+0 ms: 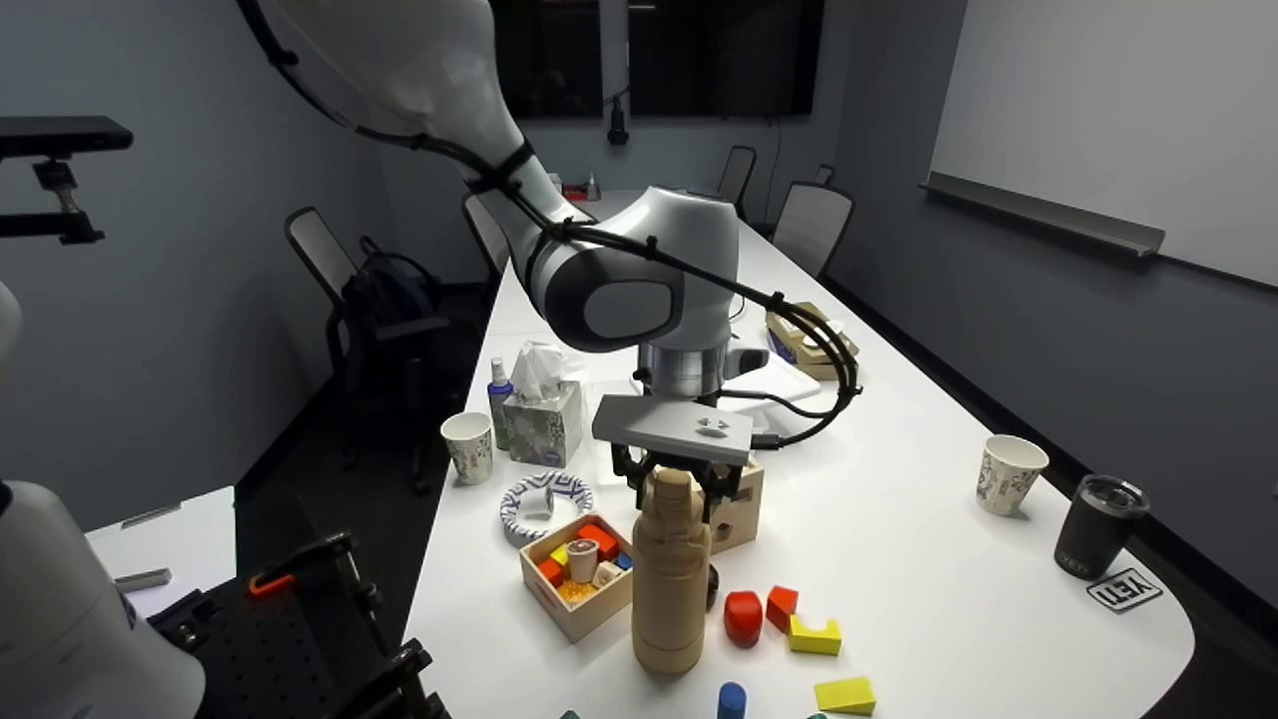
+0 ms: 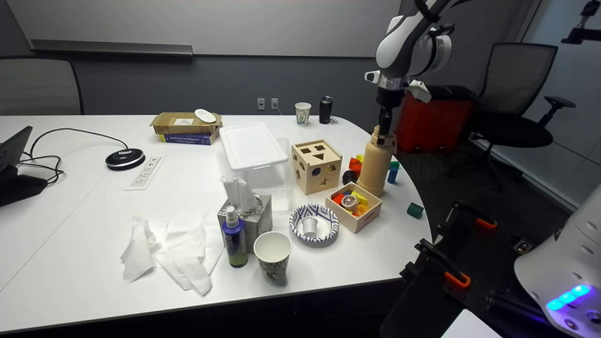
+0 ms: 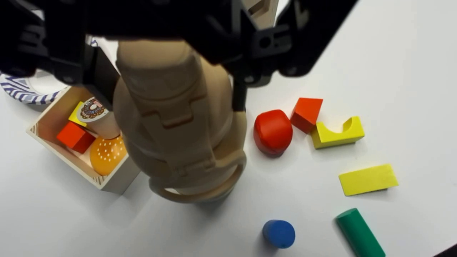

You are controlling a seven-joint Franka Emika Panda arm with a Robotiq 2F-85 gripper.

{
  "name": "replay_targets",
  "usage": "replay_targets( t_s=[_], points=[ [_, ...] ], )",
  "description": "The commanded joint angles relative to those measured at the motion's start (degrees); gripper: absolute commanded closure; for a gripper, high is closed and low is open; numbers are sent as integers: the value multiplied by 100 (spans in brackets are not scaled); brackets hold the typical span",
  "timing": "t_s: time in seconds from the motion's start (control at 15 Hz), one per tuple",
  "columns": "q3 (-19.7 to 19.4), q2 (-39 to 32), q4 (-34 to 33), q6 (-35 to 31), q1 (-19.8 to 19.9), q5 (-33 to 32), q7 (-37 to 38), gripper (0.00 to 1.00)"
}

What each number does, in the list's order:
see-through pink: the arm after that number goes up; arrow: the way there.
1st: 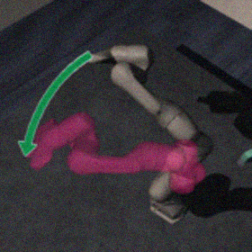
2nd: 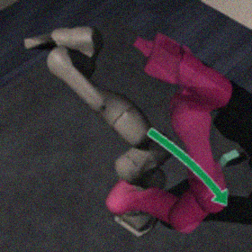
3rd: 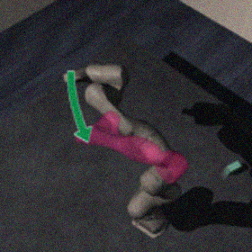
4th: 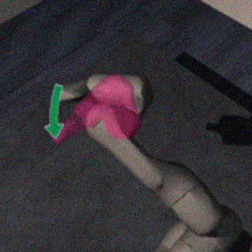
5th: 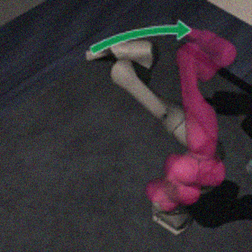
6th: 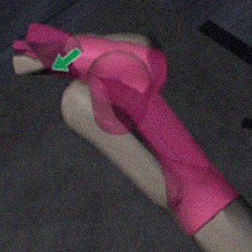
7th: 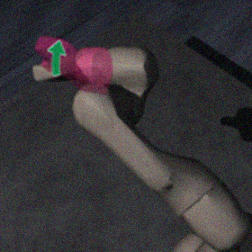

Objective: Move the beige bottle to the left then use the white napkin to wipe the top of the bottle.

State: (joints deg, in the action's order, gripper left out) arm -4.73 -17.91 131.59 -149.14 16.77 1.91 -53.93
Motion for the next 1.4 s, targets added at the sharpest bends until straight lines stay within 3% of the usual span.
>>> replay_targets(
  t_s=[0.0,0.4,0.8,1.33],
  points=[
    [116,187,99,6,83,211,-75,49],
    [209,613,169,291,-30,323,37,49],
    [100,1230,398,577,-292,34,366,49],
    [63,2653,1178,1191,-749,-557,814,49]
  ],
)
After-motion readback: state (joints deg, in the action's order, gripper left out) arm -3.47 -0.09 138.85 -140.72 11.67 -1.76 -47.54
